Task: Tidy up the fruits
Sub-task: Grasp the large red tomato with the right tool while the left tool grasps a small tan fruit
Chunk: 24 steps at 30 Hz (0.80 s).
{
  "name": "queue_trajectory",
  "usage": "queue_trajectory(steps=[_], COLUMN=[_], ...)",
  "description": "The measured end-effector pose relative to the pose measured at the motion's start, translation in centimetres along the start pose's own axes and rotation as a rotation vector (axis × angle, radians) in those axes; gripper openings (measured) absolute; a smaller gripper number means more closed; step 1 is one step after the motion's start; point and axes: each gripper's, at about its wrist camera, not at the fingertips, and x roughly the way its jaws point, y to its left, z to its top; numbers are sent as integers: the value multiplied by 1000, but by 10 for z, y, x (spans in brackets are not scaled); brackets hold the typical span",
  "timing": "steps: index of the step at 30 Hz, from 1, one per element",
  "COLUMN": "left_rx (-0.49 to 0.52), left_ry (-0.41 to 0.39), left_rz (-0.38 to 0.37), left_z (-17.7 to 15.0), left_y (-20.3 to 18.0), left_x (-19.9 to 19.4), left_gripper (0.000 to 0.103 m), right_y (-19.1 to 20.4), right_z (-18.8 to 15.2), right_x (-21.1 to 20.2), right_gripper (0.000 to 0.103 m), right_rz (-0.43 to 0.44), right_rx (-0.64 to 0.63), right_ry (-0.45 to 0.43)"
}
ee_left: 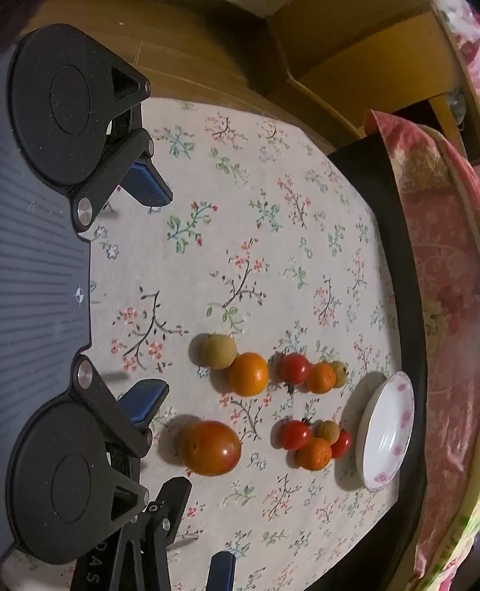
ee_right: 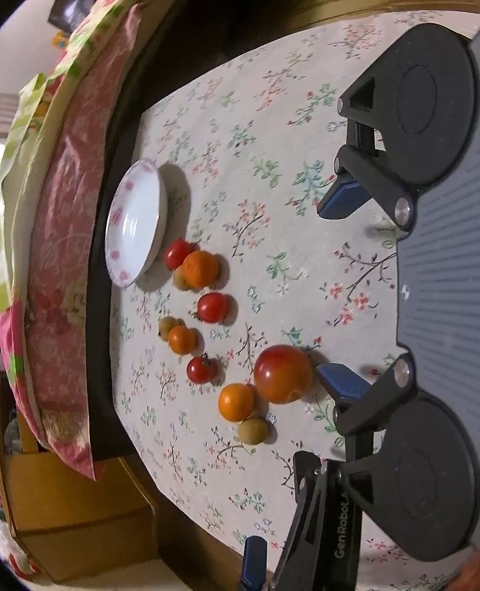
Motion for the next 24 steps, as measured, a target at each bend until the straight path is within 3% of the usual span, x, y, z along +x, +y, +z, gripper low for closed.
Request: queue_trajectory(steps=[11,17,21,24], left_rx=[-12,66,47,24], left_ry=[-4,-39,-32,-81], left_rz=[46,132,78,-8], left_z=[4,3,3,4], left_y=[16,14,16,13], left_x=[11,15,18,16], left_gripper=[101,99,97,88], right_y=[13,21,26,24], right_z=[17,22,24,26], right_x=[20,36,46,47], right_gripper=[77,59,42,42], right_rz=[129,235,255,257], right_rx=[-91,-130,-146,-139], right_ry=[-19,7,32,33])
